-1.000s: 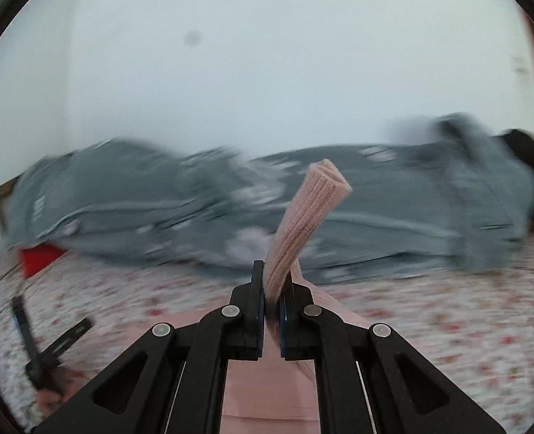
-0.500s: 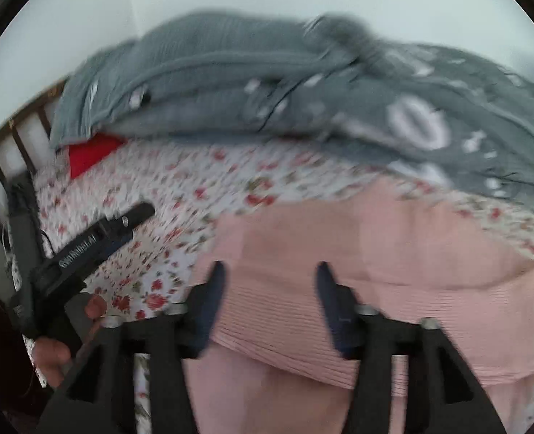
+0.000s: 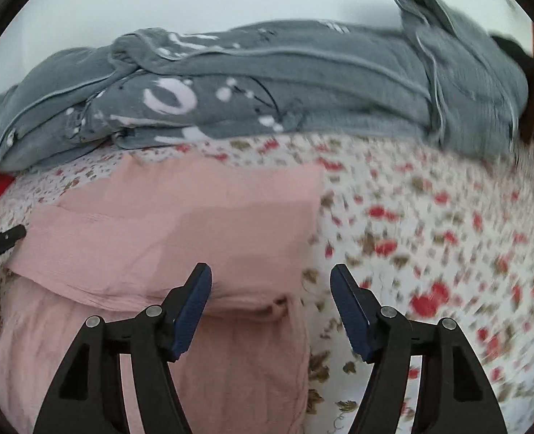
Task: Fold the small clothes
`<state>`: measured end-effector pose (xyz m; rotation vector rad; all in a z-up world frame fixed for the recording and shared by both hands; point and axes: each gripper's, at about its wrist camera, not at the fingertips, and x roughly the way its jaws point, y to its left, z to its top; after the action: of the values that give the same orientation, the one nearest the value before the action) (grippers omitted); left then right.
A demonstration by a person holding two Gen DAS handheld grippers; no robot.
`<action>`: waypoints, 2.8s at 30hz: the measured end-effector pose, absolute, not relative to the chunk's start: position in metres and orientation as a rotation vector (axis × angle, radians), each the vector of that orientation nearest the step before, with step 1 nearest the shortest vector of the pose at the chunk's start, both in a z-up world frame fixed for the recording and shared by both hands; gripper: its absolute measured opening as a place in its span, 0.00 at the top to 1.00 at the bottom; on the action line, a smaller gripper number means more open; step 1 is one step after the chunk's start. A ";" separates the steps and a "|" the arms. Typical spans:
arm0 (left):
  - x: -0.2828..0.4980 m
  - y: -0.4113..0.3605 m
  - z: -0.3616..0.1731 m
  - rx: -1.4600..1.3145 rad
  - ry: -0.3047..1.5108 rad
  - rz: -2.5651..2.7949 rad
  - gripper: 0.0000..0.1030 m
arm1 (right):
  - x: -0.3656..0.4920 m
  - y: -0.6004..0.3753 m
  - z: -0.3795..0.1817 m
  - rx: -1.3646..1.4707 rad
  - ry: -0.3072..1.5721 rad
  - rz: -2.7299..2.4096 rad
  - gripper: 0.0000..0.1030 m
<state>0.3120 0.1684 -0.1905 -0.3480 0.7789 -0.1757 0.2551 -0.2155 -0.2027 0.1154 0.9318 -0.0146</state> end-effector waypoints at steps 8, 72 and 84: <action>0.297 0.156 -0.174 -0.322 0.649 -0.231 0.93 | 0.255 -0.237 -0.210 0.249 0.913 -0.017 0.48; 0.055 0.094 -0.199 -0.192 0.876 -0.122 0.46 | -0.007 -0.204 -0.170 0.203 0.935 0.240 0.42; 0.041 0.103 -0.187 -0.251 0.802 -0.141 0.93 | -0.007 -0.200 -0.187 0.165 0.938 0.199 0.94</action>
<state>0.0406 0.1031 -0.1869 -0.2506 0.8019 -0.1408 -0.0074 -0.1997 -0.1874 0.1645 0.9383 0.1990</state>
